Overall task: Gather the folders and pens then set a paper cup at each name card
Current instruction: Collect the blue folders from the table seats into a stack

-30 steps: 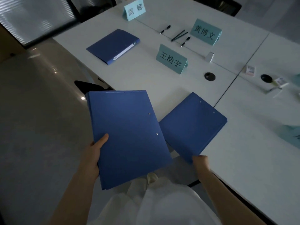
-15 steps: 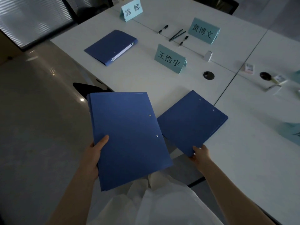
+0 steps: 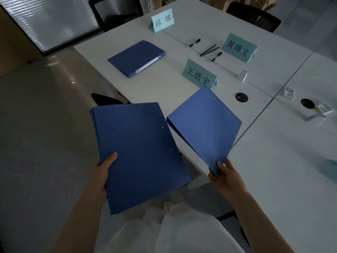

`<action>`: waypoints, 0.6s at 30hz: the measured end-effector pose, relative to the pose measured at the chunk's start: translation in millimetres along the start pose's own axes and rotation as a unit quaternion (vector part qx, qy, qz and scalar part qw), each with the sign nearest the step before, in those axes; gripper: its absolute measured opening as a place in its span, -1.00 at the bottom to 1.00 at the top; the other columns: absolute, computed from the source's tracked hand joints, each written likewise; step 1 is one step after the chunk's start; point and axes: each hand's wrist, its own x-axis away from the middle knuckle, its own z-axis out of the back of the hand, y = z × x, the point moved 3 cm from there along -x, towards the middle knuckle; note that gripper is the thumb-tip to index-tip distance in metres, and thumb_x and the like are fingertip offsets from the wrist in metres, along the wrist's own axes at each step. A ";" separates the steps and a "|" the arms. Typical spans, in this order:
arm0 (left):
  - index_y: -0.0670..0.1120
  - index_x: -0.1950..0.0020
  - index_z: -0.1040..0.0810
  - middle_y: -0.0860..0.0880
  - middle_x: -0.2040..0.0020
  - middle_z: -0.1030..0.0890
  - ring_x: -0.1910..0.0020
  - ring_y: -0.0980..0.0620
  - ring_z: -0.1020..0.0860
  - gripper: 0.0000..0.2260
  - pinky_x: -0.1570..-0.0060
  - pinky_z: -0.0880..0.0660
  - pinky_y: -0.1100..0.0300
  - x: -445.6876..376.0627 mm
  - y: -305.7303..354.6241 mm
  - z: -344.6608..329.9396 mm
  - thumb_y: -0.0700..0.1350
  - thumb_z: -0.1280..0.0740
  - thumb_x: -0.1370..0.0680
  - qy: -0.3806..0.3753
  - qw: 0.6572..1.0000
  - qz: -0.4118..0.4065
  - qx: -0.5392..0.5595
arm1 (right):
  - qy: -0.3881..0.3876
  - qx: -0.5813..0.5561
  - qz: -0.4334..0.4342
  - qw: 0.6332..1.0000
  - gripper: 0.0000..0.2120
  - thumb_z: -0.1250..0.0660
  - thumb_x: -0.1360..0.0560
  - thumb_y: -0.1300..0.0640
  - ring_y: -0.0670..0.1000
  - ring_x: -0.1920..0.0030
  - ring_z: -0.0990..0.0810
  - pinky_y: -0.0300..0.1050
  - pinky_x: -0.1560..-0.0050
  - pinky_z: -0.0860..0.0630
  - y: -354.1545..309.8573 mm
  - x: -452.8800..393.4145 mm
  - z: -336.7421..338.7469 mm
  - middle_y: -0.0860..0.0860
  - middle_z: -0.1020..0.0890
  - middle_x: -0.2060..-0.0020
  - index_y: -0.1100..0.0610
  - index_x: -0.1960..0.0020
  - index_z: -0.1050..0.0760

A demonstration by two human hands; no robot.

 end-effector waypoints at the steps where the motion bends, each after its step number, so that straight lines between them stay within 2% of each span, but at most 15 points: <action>1: -0.07 -0.29 -0.52 -0.07 -0.08 -0.66 -0.01 -0.11 -0.64 -0.61 0.16 -0.56 0.01 2.2 0.5 -1.8 0.00 -0.43 -0.49 0.005 1.000 0.002 0.003 | -0.019 0.036 -0.002 0.999 -0.66 -0.11 -0.61 0.29 -0.04 0.29 -0.63 -0.19 0.43 -0.52 -1.8 0.4 -5.0 0.02 -0.59 -0.02 -0.01 -0.30 -0.40; 5: -0.09 -0.23 -0.56 -0.11 -0.06 -0.67 0.01 -0.13 -0.64 -0.64 0.14 -0.56 0.00 8.2 0.6 -0.9 0.04 -0.42 -0.49 0.026 1.000 0.010 0.014 | -0.100 0.172 0.009 0.980 -0.63 -0.13 -0.60 0.31 0.06 0.05 -0.68 -0.07 0.24 -0.62 -10.0 -3.4 -33.8 0.06 -0.61 -0.17 0.00 -0.32 -0.42; 8: -0.07 -0.18 -0.58 -0.10 -0.04 -0.69 0.02 -0.14 -0.66 -0.65 0.16 -0.57 -0.01 10.7 0.2 7.6 0.10 -0.39 -0.49 0.029 0.999 0.018 0.031 | -0.145 0.318 0.045 0.936 -0.64 -0.16 -0.61 0.29 0.11 -0.12 -0.64 0.08 -0.09 -0.59 -17.1 -6.4 -57.4 0.07 -0.60 -0.23 0.06 -0.36 -0.41; 10: -0.07 -0.15 -0.58 -0.09 -0.05 -0.68 0.01 -0.14 -0.65 -0.62 0.15 -0.57 -0.01 12.2 1.5 14.2 0.15 -0.39 -0.46 0.037 0.998 0.013 0.043 | -0.184 0.392 0.058 0.899 -0.64 -0.19 -0.61 0.24 0.08 -0.16 -0.62 0.10 -0.20 -0.54 -19.8 -5.8 -75.7 0.01 -0.61 -0.22 0.03 -0.37 -0.41; 13: -0.08 -0.13 -0.58 -0.11 -0.07 -0.68 0.00 -0.15 -0.65 -0.50 0.14 -0.57 -0.01 12.5 3.3 27.7 0.21 -0.41 -0.34 0.058 0.997 0.006 0.059 | -0.229 0.458 0.057 0.857 -0.63 -0.19 -0.61 0.24 0.02 -0.11 -0.65 0.01 -0.18 -0.56 -17.1 -6.2 -106.0 -0.06 -0.63 -0.18 -0.04 -0.37 -0.41; 16: -0.14 -0.25 -0.54 -0.13 -0.10 -0.67 -0.01 -0.18 -0.65 -0.34 0.13 -0.59 -0.02 7.9 6.9 44.0 0.24 -0.44 -0.29 0.088 0.993 0.010 0.074 | -0.273 0.510 0.063 0.813 -0.61 -0.20 -0.61 0.23 -0.03 -0.09 -0.66 -0.05 -0.15 -0.58 -7.1 -8.8 -138.5 -0.09 -0.62 -0.19 -0.11 -0.36 -0.38; 18: -0.14 -0.28 -0.52 -0.14 -0.13 -0.66 -0.03 -0.19 -0.64 -0.31 0.09 -0.59 -0.05 2.0 13.2 58.8 0.24 -0.45 -0.28 0.098 0.992 0.010 0.083 | -0.303 0.544 0.070 0.779 -0.62 -0.22 -0.60 0.22 -0.04 -0.11 -0.64 -0.07 -0.16 -0.57 5.0 -12.1 -165.5 -0.09 -0.60 -0.20 -0.14 -0.33 -0.37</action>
